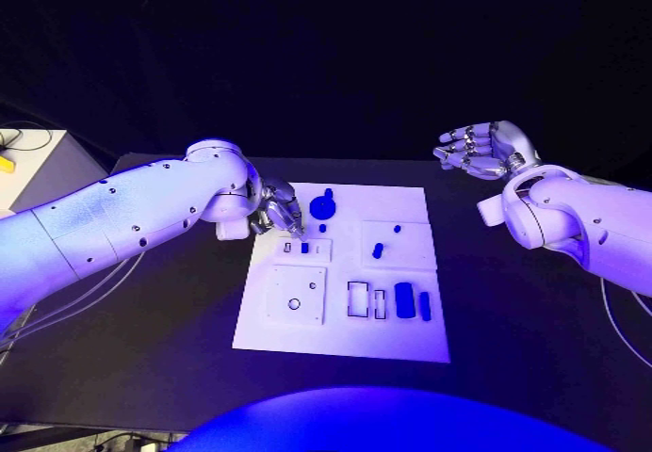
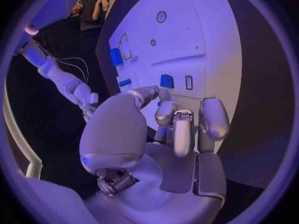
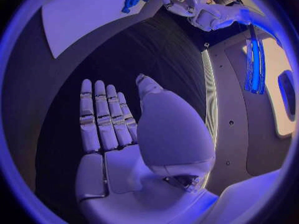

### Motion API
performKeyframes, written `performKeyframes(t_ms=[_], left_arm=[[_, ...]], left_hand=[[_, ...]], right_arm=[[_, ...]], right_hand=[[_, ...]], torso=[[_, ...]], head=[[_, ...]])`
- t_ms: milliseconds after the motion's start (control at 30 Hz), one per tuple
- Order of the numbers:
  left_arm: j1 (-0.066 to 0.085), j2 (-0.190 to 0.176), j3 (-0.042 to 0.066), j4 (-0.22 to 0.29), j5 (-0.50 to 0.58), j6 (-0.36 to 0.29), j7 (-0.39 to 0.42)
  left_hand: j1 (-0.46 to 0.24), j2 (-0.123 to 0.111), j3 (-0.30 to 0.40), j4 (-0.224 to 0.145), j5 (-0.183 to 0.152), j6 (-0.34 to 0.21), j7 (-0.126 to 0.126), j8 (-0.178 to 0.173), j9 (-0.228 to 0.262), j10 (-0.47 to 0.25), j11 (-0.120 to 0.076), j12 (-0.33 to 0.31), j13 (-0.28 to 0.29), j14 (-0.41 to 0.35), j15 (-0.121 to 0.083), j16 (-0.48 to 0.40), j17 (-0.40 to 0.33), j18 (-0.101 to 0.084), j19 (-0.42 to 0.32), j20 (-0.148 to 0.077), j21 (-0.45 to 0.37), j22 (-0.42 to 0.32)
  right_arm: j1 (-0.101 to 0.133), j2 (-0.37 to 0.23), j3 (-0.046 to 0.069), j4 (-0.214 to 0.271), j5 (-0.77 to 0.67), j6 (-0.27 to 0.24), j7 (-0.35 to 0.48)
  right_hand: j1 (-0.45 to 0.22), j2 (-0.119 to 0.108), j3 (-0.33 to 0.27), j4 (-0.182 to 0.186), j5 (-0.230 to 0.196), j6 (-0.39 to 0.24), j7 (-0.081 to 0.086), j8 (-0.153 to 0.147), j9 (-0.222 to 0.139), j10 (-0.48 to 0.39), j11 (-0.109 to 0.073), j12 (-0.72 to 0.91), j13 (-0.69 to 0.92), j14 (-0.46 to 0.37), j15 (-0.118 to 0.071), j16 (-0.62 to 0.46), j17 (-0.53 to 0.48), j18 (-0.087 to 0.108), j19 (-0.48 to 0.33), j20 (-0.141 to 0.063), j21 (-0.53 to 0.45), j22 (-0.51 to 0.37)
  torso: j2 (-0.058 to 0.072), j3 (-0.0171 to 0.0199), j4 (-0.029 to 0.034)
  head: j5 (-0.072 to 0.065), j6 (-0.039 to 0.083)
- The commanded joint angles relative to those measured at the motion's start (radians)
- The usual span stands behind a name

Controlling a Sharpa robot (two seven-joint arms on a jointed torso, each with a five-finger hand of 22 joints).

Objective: Assemble the parts on the task board

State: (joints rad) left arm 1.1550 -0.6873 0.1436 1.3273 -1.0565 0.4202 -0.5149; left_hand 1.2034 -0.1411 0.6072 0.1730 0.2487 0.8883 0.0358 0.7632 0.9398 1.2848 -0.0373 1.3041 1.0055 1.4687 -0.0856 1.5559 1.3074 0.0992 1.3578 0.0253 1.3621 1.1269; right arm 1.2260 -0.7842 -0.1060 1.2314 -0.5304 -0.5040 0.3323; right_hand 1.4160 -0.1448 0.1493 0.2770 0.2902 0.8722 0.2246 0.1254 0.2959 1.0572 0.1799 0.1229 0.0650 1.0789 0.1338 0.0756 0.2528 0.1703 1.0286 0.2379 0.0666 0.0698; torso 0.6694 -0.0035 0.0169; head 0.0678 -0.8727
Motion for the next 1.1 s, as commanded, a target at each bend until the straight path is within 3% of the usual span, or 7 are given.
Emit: performKeyframes(t_ms=[33, 1100], left_arm=[[-0.001, 0.003, 0.002, 0.002, 0.016, -0.009, 0.01], [-0.031, 0.019, 0.003, -0.001, -0.109, -0.054, 0.02]], left_hand=[[-0.005, 0.0, -0.002, 0.001, -0.006, -0.001, -0.004, -0.001, 0.001, 0.001, 0.004, -0.005, 0.002, 0.092, 0.001, -0.005, 0.232, -0.01, -0.007, 0.002, -0.006, 0.0], [0.039, -0.017, 0.01, -0.041, -0.004, -0.002, -0.006, -0.004, -0.001, 0.003, 0.001, -0.002, 0.005, 0.093, -0.001, -0.003, 0.235, -0.01, -0.007, 0.0, -0.006, 0.001]], right_arm=[[0.0, 0.001, 0.0, 0.003, -0.006, 0.012, 0.009], [-0.001, 0.004, 0.0, 0.002, -0.006, 0.012, 0.009]], right_hand=[[-0.01, 0.001, 0.006, 0.002, 0.006, 0.007, 0.02, -0.005, -0.001, 0.005, 0.0, -0.003, -0.001, 0.005, 0.001, -0.006, -0.001, 0.014, 0.001, 0.006, 0.003, -0.001], [-0.01, 0.001, 0.009, 0.001, 0.006, 0.008, 0.02, -0.006, -0.001, 0.006, 0.0, -0.005, -0.001, 0.006, 0.001, -0.006, -0.004, 0.014, 0.001, 0.006, 0.003, -0.002]], torso=[[0.0, 0.0009, -0.0002], [0.001, 0.0002, -0.0009]], head=[[0.003, 0.0], [0.005, 0.0]])
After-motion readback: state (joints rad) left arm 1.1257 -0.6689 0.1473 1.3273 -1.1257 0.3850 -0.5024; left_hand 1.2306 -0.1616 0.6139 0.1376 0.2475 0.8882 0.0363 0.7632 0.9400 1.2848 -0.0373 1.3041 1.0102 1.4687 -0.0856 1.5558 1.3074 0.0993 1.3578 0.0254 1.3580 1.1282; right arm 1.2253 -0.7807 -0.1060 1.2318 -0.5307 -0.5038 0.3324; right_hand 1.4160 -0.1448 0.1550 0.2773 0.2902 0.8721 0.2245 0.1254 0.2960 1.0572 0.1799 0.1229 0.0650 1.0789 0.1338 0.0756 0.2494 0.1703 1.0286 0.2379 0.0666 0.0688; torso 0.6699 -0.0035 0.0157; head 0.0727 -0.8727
